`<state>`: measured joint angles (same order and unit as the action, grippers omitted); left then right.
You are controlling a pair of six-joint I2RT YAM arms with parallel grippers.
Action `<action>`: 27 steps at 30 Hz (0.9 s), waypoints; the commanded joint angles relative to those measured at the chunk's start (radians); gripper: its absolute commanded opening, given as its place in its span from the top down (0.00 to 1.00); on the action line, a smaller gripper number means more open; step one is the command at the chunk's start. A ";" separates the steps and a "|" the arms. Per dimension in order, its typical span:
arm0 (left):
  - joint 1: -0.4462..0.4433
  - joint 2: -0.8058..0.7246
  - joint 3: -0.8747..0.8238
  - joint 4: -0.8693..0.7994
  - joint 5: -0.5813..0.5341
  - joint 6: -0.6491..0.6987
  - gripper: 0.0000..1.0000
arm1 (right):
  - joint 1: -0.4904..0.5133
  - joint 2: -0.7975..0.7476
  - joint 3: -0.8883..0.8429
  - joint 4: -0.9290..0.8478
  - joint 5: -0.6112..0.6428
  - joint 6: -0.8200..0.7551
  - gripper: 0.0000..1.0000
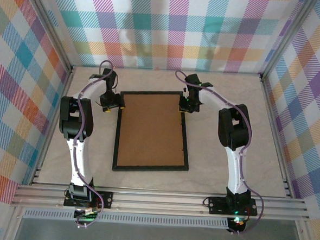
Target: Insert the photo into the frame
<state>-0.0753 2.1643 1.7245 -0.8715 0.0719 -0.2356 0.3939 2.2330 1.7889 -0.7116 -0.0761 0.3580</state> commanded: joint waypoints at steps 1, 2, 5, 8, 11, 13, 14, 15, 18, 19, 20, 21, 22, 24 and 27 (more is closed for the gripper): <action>-0.009 0.038 -0.072 0.025 0.046 -0.023 0.38 | 0.017 0.077 -0.025 -0.057 -0.028 0.013 0.85; -0.013 0.038 -0.092 0.031 0.052 -0.024 0.39 | 0.017 0.079 -0.025 -0.057 -0.028 0.015 0.85; -0.030 0.040 -0.148 0.049 0.067 -0.037 0.40 | 0.020 0.087 -0.019 -0.055 -0.034 0.016 0.86; -0.054 0.048 -0.175 0.052 0.044 -0.043 0.41 | 0.023 0.095 -0.014 -0.058 -0.042 0.019 0.86; -0.072 0.053 -0.172 0.056 0.055 -0.052 0.43 | 0.030 0.097 -0.009 -0.053 -0.053 0.026 0.86; -0.092 0.074 -0.143 0.029 0.046 -0.053 0.46 | 0.037 0.102 -0.001 -0.054 -0.060 0.030 0.86; -0.105 0.080 -0.129 0.014 0.027 -0.046 0.47 | 0.041 0.103 0.005 -0.055 -0.063 0.030 0.86; -0.117 0.086 -0.115 0.004 0.016 -0.041 0.47 | 0.044 0.107 0.011 -0.056 -0.063 0.031 0.86; -0.147 0.103 -0.082 -0.029 -0.015 -0.036 0.47 | 0.050 0.113 0.025 -0.060 -0.069 0.033 0.86; -0.156 0.108 -0.071 -0.037 -0.024 -0.035 0.47 | 0.051 0.115 0.028 -0.060 -0.072 0.034 0.86; -0.165 0.113 -0.063 -0.045 -0.036 -0.036 0.47 | 0.051 0.117 0.031 -0.060 -0.073 0.035 0.86; -0.172 0.115 -0.057 -0.050 -0.043 -0.034 0.47 | 0.051 0.119 0.033 -0.061 -0.074 0.035 0.86; -0.177 0.122 -0.048 -0.056 -0.048 -0.033 0.47 | 0.051 0.120 0.035 -0.060 -0.076 0.035 0.86; -0.185 0.132 -0.036 -0.064 -0.032 -0.032 0.47 | 0.052 0.120 0.038 -0.060 -0.077 0.035 0.86; -0.199 0.161 -0.031 -0.063 -0.007 -0.040 0.47 | 0.051 0.122 0.041 -0.060 -0.077 0.033 0.86</action>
<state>-0.1818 2.1838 1.7481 -0.8818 -0.1215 -0.2794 0.3943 2.2631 1.8454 -0.7654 -0.0834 0.3626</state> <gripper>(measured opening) 0.532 0.143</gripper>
